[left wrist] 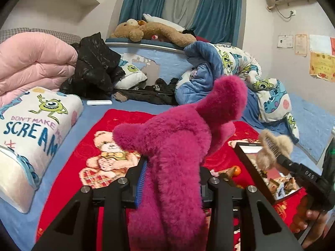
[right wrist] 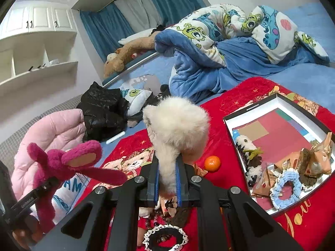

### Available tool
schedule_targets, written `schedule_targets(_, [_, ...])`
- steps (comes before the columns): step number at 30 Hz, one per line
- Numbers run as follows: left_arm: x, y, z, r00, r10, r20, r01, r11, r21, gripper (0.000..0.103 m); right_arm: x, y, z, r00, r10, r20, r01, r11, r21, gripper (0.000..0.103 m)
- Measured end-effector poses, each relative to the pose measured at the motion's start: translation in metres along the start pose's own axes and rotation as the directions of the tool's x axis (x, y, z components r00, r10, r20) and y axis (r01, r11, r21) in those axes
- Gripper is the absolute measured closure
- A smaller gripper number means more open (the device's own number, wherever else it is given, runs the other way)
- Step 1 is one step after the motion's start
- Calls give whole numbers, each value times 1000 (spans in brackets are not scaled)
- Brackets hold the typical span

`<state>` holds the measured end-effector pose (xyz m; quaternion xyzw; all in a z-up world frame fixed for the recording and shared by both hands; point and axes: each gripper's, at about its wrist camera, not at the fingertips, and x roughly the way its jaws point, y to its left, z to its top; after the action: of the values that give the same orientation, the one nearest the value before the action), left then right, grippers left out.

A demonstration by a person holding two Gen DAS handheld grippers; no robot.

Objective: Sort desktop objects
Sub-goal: 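Lift both plushes and carry them toward the open black box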

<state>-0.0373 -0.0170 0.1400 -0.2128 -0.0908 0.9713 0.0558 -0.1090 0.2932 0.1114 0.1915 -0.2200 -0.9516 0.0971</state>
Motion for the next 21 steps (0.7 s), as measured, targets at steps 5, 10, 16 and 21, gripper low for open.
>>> schedule_targets(5, [13,-30,-3,999,-37,-34,37,999,3,65,-2,-14,5,1000,-11,-5,11,1000,29,90])
schedule_targets(10, [27,-74,-8,995,-73,-61,76,996,54,65,-10,-28,10,1000,-29,9,29,999,26,90])
schedule_targets(16, [46,-124,-11,984,-147,-96,153,987,53,65,-26,-56,19,998,-61,34,59,996,60,90])
schedule_targets(21, [60,-174,-14,971,-207,-121,216,975,61,65,-51,-94,29,992,-109,67,103,990,96,90])
